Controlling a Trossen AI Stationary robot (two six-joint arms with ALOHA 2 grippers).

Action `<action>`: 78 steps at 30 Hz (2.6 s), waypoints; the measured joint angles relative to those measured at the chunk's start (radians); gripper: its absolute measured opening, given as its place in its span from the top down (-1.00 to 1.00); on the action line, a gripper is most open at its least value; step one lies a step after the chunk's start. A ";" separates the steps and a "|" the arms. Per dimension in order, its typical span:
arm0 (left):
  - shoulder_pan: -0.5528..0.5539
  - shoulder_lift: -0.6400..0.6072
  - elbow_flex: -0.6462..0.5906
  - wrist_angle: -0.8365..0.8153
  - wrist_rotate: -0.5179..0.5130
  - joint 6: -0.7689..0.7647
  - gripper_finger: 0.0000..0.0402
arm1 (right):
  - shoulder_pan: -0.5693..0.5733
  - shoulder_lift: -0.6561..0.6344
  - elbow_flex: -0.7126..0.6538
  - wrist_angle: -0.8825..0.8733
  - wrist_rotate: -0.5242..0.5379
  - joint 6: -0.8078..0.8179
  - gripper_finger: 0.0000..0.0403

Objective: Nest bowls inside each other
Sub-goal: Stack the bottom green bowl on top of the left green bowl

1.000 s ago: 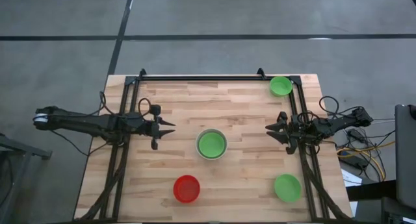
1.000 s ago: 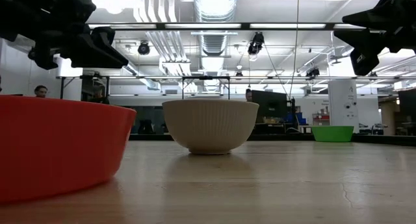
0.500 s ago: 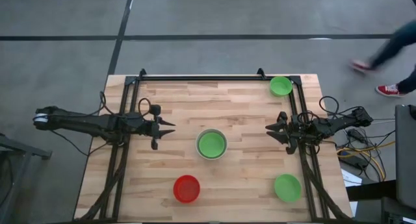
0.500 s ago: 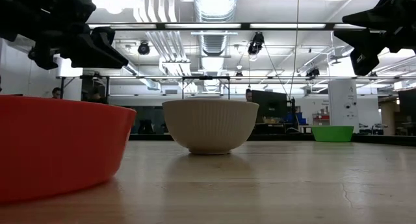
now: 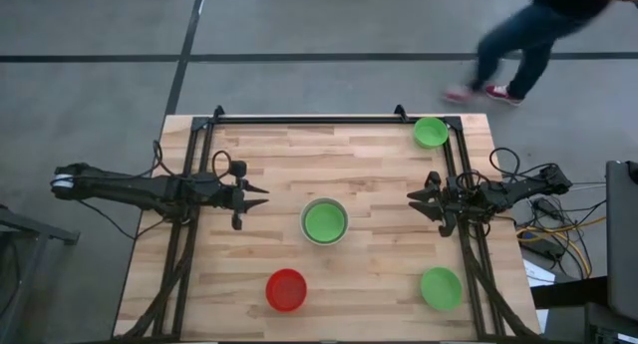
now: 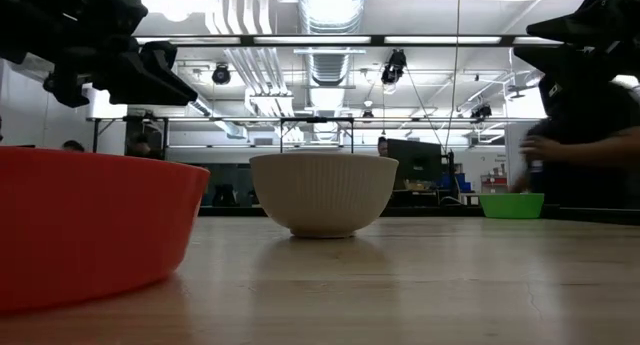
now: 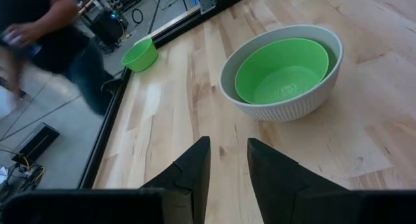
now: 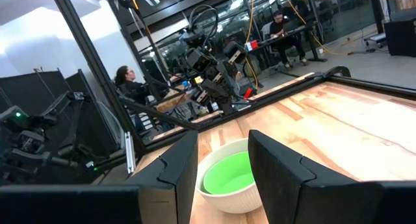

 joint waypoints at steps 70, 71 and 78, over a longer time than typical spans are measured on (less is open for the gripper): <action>0.000 0.000 0.000 0.000 0.000 0.000 0.46 | 0.655 0.684 0.765 -0.861 0.575 0.718 0.34; 0.000 0.000 0.000 0.000 0.000 0.000 0.46 | 0.671 0.694 0.769 -0.858 0.576 0.720 0.34; 0.000 0.000 0.000 0.000 0.000 0.000 0.46 | 0.769 0.763 0.802 -0.832 0.511 0.699 0.34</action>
